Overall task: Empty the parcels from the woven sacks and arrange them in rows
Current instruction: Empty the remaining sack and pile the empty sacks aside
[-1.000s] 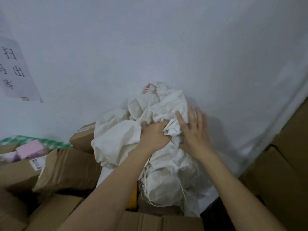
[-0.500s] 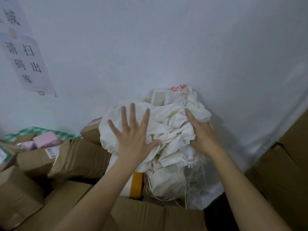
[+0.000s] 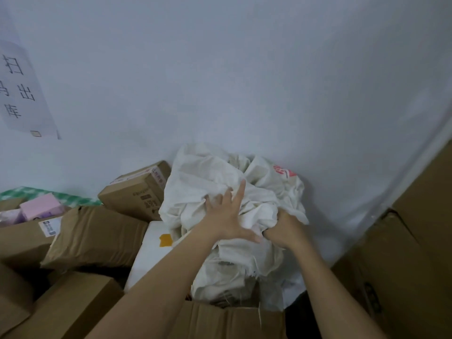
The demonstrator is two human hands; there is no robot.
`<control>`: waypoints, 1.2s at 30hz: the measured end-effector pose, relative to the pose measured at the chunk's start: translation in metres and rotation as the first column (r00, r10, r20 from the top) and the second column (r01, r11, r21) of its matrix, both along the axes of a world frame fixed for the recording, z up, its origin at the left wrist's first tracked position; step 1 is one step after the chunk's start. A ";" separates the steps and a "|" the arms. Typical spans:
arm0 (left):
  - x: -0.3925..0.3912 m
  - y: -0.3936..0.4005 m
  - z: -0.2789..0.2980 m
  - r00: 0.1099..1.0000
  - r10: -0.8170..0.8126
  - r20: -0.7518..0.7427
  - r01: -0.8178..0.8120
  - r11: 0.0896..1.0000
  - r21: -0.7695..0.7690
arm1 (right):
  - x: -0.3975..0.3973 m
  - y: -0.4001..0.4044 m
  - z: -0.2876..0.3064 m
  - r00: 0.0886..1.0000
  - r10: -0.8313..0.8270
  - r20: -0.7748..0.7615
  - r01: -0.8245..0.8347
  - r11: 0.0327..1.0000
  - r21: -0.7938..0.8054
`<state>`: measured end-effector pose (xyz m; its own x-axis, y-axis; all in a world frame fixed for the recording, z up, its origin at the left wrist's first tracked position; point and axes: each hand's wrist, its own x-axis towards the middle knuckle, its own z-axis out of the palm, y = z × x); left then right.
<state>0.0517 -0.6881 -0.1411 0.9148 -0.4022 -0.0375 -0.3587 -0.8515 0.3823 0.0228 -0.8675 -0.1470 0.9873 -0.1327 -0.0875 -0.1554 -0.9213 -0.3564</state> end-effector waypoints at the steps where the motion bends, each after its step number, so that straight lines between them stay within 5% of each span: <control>1: 0.002 -0.001 -0.007 1.000 -0.004 -0.006 0.005 0.999 0.051 | 0.000 0.002 -0.001 0.999 0.015 0.029 -0.014 0.999 -0.040; 5: 0.014 0.007 -0.037 0.999 -0.009 0.032 0.003 0.987 0.164 | 0.002 -0.003 -0.011 0.956 0.215 0.201 -0.129 0.920 -0.371; 9: 0.023 0.010 -0.055 0.991 -0.061 -0.121 0.074 0.991 0.110 | 0.018 -0.007 -0.024 0.865 0.428 0.262 -0.233 0.805 -0.545; 14: 0.027 0.011 -0.059 0.977 -0.112 -0.182 0.157 0.955 0.253 | 0.047 0.007 -0.032 0.858 0.514 -0.021 -0.440 0.712 -0.548; 19: 0.022 0.010 -0.068 0.978 -0.039 -0.206 0.080 0.978 0.194 | 0.072 0.021 -0.051 0.905 0.403 -0.135 -0.422 0.807 -0.413; 22: 0.001 0.011 -0.068 0.960 -0.009 -0.280 0.101 0.943 0.316 | 0.087 0.030 -0.061 0.926 0.323 -0.194 -0.375 0.829 -0.414; 25: -0.009 0.011 -0.075 0.999 -0.032 0.003 0.027 0.874 0.485 | 0.097 0.040 -0.061 0.932 0.266 -0.245 -0.354 0.811 -0.465; 29: 0.017 0.026 -0.086 0.913 0.029 0.408 -0.205 0.896 0.394 | 0.100 0.036 -0.069 0.943 0.240 -0.232 -0.322 0.835 -0.447; 32: 0.044 0.037 -0.087 0.868 0.063 0.493 -0.281 0.880 0.382 | 0.096 0.027 -0.070 0.953 0.244 -0.178 -0.298 0.855 -0.424; 36: 0.072 0.038 -0.083 0.914 0.187 0.359 -0.332 0.854 0.401 | 0.083 0.011 -0.054 0.908 0.412 -0.082 -0.403 0.798 -0.448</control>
